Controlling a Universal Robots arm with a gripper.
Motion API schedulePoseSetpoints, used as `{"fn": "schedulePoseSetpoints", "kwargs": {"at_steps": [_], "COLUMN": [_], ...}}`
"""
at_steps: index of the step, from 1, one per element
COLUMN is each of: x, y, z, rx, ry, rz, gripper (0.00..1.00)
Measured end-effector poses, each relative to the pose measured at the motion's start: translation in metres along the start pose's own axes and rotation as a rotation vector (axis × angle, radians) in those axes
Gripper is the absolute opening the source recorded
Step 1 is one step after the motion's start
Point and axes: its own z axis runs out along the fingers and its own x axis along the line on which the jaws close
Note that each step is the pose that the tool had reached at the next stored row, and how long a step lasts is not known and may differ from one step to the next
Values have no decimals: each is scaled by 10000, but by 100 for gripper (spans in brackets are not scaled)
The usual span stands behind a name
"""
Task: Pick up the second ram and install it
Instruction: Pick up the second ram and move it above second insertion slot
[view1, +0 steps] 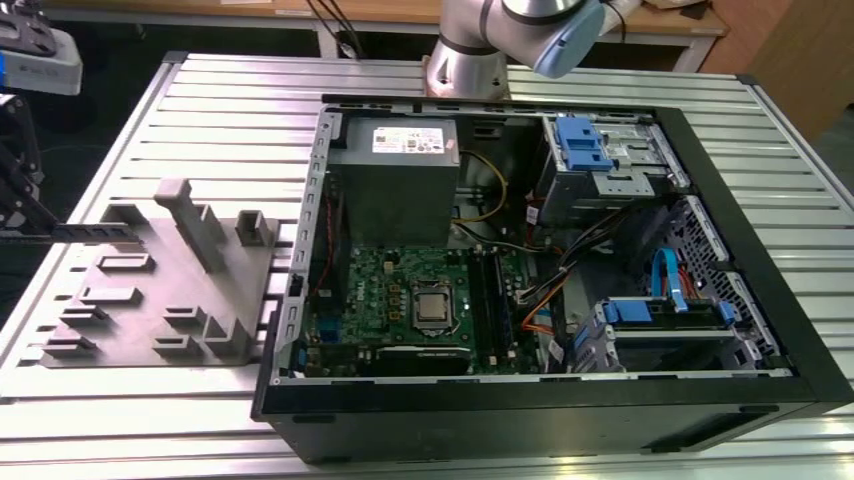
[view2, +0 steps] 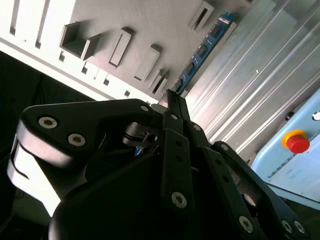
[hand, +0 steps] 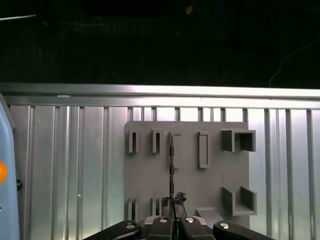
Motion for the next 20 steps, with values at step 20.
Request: {"fn": "schedulePoseSetpoints", "kwargs": {"at_steps": [20], "x": [-32], "y": [20], "z": [-448], "rx": [-1], "ry": [-19], "rz": [-1], "gripper": [8]}}
